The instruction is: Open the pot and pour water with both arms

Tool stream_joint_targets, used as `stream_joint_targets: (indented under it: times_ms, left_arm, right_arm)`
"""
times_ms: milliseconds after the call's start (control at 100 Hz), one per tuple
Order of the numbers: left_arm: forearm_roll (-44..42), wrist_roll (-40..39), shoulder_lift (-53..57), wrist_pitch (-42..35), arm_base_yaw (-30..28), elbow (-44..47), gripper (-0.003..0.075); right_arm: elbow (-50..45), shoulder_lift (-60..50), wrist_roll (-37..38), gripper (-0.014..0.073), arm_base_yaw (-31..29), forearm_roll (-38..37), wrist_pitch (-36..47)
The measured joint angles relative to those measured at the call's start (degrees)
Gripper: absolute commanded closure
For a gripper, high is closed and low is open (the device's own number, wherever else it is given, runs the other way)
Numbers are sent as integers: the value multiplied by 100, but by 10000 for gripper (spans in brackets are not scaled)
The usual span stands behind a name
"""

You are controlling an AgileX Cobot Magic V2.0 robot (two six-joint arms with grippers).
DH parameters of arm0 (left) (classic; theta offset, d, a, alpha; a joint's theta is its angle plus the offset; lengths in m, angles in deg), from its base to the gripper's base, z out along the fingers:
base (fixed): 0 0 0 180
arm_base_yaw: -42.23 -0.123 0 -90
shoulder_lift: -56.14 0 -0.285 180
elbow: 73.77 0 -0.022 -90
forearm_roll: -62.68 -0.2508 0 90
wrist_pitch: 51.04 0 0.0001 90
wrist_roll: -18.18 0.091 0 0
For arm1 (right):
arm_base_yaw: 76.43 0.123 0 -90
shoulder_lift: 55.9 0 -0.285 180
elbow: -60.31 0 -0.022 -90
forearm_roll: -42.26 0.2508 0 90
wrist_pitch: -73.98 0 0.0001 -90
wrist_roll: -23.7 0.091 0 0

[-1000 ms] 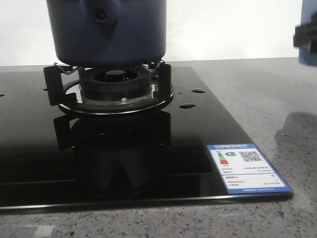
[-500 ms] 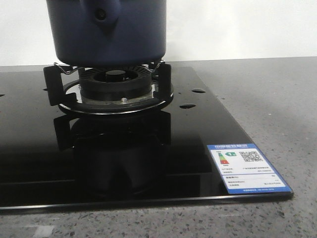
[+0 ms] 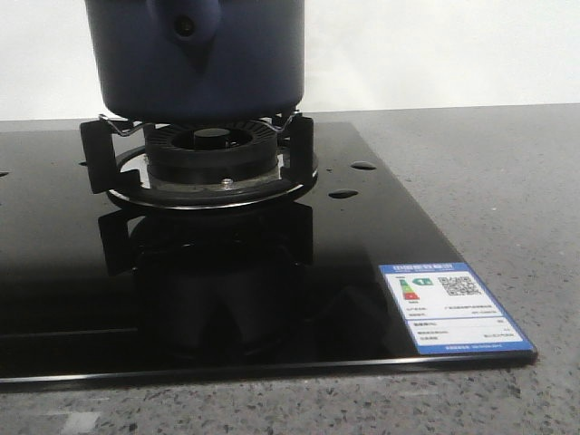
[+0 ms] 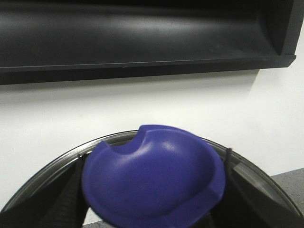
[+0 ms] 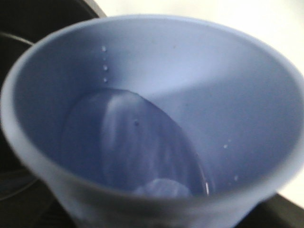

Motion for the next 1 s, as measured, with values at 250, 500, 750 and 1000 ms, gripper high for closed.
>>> stream_joint_targets:
  times_ms: [250, 500, 750, 1000]
  left_arm:
    - [0, 0, 0, 0, 0, 0, 334]
    - [0, 0, 0, 26, 0, 0, 334]
    - [0, 0, 0, 53, 0, 0, 334]
    - [0, 0, 0, 63, 0, 0, 334]
  right_arm:
    - [510, 522, 0, 294, 248, -1321, -405]
    - [515, 651, 0, 294, 284, -2408, -336]
    - [515, 687, -4, 294, 284, -3342, 52]
    - [515, 687, -13, 294, 284, -4058, 244]
